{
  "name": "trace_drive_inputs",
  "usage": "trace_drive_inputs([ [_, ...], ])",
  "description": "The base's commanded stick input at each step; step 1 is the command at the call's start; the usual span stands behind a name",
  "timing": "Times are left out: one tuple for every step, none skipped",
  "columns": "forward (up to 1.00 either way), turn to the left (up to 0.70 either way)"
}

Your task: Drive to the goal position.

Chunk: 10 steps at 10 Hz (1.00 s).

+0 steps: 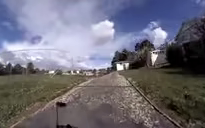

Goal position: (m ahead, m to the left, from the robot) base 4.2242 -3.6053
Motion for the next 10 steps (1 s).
trace_drive_inputs([
  [0.70,0.01],
  [0.70,0.01],
  [0.70,0.01],
  [0.70,0.01],
  [0.70,0.01],
  [0.70,0.01],
  [0.70,0.01],
  [0.70,0.01],
  [0.70,0.01],
  [0.70,0.01],
])
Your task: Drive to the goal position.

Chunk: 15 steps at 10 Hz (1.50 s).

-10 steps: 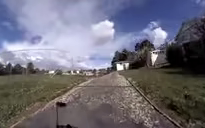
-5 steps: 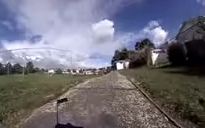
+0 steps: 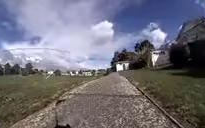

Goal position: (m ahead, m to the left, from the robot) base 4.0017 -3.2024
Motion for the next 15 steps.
trace_drive_inputs([
  [0.70,0.01],
  [0.70,0.01],
  [0.70,0.01],
  [0.70,0.01],
  [0.70,0.01],
  [0.70,0.01],
  [0.70,0.01],
  [0.70,0.01],
  [0.70,0.01],
  [0.70,0.01],
  [0.70,0.01],
  [0.70,0.01],
  [0.70,-0.01],
  [0.70,-0.23],
  [0.70,-0.34],
])
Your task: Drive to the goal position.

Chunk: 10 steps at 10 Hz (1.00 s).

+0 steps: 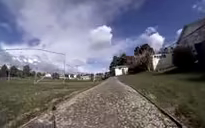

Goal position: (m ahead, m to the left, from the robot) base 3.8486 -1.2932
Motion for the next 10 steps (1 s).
trace_drive_inputs([
  [0.70,-0.34],
  [0.70,0.01],
  [0.70,0.01],
  [0.70,0.01],
  [0.70,0.01],
  [0.70,0.01],
  [0.70,0.01],
  [0.70,0.01],
  [0.70,0.01],
  [0.70,0.01],
])
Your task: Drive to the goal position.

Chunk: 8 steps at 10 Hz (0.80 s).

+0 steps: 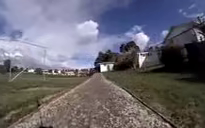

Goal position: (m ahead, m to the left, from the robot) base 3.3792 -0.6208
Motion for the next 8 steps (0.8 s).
trace_drive_inputs([
  [0.70,0.01],
  [0.70,0.01],
  [0.70,0.16],
  [0.70,0.34],
  [0.70,0.12],
  [0.70,0.01],
  [0.70,0.01],
  [0.70,0.01],
])
